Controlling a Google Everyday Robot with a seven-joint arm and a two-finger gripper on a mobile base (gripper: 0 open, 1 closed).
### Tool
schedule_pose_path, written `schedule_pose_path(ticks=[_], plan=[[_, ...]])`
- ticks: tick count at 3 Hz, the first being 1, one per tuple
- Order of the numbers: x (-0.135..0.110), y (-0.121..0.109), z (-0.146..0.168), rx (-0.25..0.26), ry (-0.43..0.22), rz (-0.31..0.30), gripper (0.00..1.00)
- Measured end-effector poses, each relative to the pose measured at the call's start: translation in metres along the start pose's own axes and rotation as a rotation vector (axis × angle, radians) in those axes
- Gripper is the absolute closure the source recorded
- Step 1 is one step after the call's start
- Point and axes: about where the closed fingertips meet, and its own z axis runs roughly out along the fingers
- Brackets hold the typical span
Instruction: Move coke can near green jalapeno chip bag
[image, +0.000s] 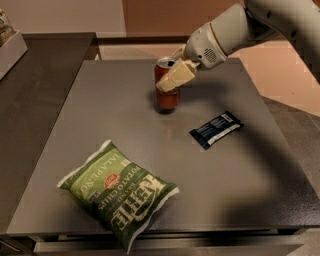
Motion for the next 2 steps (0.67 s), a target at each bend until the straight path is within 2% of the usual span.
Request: schedule_pose_path(ticks=[2], plan=[[-0.005, 0.059, -0.012, -0.106, -0.052, -0.07, 1.0]])
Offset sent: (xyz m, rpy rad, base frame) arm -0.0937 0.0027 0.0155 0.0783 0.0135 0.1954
